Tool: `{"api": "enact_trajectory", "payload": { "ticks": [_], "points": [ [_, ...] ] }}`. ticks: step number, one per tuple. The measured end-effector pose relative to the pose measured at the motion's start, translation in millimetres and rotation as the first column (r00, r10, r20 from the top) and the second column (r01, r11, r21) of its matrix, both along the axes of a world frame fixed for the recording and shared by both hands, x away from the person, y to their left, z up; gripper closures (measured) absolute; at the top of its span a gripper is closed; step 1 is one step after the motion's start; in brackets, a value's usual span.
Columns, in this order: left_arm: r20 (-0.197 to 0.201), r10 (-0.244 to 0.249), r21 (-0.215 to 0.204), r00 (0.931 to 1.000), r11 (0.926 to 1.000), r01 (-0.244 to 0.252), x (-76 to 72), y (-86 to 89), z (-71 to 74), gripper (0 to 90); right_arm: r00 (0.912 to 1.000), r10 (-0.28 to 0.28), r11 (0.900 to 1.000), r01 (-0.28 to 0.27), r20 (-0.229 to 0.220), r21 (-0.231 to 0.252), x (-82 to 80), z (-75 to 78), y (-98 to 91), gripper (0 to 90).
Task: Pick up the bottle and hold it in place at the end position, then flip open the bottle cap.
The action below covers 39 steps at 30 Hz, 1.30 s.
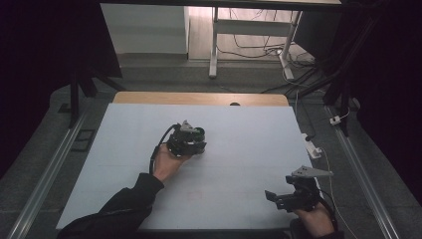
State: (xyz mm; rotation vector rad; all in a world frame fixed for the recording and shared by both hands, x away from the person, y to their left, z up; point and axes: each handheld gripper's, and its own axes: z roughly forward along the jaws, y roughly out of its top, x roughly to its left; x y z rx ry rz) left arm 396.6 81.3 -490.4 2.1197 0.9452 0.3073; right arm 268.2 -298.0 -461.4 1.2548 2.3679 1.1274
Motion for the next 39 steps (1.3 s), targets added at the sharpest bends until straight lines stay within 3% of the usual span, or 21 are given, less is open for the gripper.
{"api": "enact_trajectory", "payload": {
  "ticks": [11,31,39],
  "points": [
    [0.001,-0.014,0.048,0.9999,0.9987,0.014,1.3,-8.5,-13.0,53.2,1.0,0.003,1.0,-0.003,0.001,0.001,-0.3,0.0,0.2,0.0],
    [0.024,-0.021,0.054,0.9995,0.9983,0.02,-1.8,-8.9,-15.8,53.3,0.9996,0.016,0.9995,-0.016,0.022,-0.026,-2.8,1.6,3.5,0.0],
    [0.025,-0.023,0.055,0.9994,0.9982,0.021,-1.7,-9.0,-15.8,53.3,0.9984,0.034,0.9994,-0.033,0.044,-0.008,-4.4,5.2,5.6,0.0]
  ]
}}
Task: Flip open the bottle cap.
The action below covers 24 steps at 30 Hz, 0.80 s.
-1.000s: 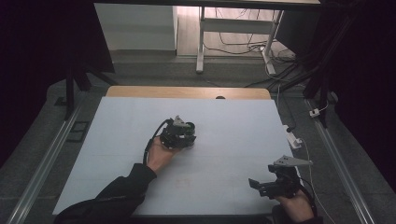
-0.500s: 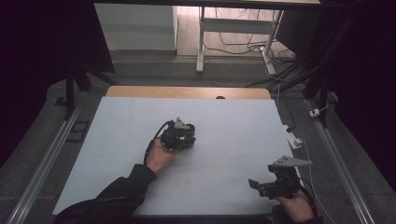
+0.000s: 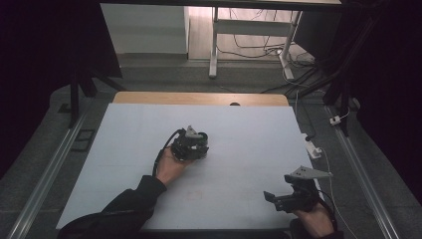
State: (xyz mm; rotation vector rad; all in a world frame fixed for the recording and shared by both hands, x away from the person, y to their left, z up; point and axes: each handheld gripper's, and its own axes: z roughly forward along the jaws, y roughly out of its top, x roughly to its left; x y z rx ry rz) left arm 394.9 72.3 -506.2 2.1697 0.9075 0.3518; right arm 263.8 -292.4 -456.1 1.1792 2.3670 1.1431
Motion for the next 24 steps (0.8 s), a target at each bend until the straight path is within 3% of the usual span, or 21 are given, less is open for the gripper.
{"api": "enact_trajectory", "payload": {
  "ticks": [13,24],
  "points": [
    [0.0,0.01,-0.002,1.0,0.9999,-0.01,-0.9,-0.6,-0.3,53.3,0.9981,0.03,0.9991,-0.032,0.054,0.027,1.2,7.6,10.4,0.0],
    [0.0,0.009,-0.004,1.0,0.9999,-0.009,-0.9,-0.3,-0.5,53.3,0.9915,0.113,0.9928,-0.116,0.064,0.032,9.5,13.7,31.9,0.0]
  ]
}}
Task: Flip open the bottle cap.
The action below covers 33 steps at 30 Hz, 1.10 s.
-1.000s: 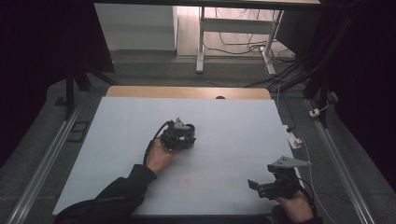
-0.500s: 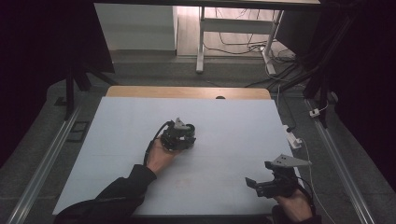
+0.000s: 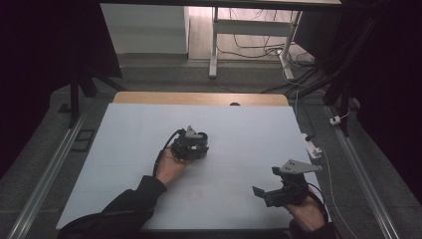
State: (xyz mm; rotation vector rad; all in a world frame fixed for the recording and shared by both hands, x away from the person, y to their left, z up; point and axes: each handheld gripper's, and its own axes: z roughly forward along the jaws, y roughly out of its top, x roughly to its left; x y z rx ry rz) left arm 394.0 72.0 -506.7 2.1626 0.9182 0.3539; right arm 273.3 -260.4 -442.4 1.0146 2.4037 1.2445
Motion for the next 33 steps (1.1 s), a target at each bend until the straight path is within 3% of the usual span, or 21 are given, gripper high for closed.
{"api": "enact_trajectory", "payload": {
  "ticks": [9,19,25,33],
  "points": [
    [0.009,0.001,-0.004,1.0,1.0,-0.001,-0.8,0.3,-1.1,53.3,0.9985,0.054,0.9984,-0.054,0.002,0.018,11.4,2.0,19.4,0.0],
    [0.011,0.0,-0.007,0.9999,1.0,0.0,-0.9,0.4,-1.5,53.4,0.9941,0.099,0.9943,-0.097,-0.045,0.045,29.1,-0.6,43.2,0.0],
    [0.012,-0.002,-0.008,0.9999,1.0,0.002,-0.7,0.7,-1.6,53.3,0.9923,0.118,0.9929,-0.119,-0.037,-0.007,36.2,-3.4,60.0,0.0],
    [0.011,-0.004,-0.007,0.9999,1.0,0.004,-0.5,0.7,-1.5,53.3,0.9918,0.122,0.9924,-0.122,-0.04,-0.013,47.5,-2.1,77.3,0.0]
  ]
}}
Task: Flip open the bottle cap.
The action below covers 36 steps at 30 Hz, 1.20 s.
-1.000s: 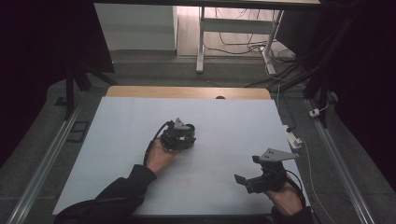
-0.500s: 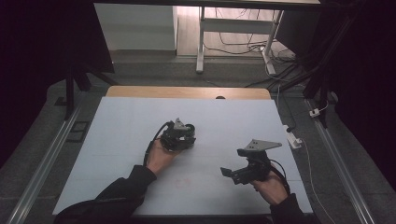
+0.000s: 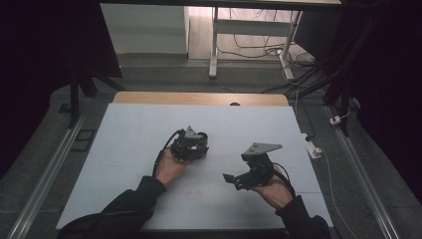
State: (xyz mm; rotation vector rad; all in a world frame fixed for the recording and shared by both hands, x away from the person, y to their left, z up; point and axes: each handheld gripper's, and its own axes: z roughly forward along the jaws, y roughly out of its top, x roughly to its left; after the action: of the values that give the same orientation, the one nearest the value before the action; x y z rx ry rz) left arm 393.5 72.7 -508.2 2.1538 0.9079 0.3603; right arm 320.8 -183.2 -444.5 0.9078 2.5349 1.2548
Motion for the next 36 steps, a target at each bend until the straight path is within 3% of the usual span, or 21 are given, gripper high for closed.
{"api": "enact_trajectory", "payload": {
  "ticks": [13,25,28,36],
  "points": [
    [0.0,-0.002,0.001,1.0,1.0,0.002,-0.2,0.2,-0.2,53.3,0.9998,0.018,0.9989,-0.018,-0.008,-0.043,26.7,-1.9,26.3,0.0],
    [0.001,-0.001,0.001,1.0,1.0,0.001,-0.5,0.1,-0.2,53.3,0.9996,0.002,0.9977,0.0,0.027,-0.068,47.9,-5.4,47.4,1.5],
    [0.001,0.0,0.0,1.0,1.0,0.0,-0.5,-0.1,-0.3,53.4,0.999,0.002,0.9976,0.001,0.045,-0.069,50.8,-6.3,48.6,8.2],
    [0.002,0.001,0.0,1.0,1.0,-0.001,-0.6,-0.2,-0.3,53.4,0.9969,0.048,0.9971,-0.044,0.062,-0.062,55.3,-1.3,50.0,47.9]
  ]
}}
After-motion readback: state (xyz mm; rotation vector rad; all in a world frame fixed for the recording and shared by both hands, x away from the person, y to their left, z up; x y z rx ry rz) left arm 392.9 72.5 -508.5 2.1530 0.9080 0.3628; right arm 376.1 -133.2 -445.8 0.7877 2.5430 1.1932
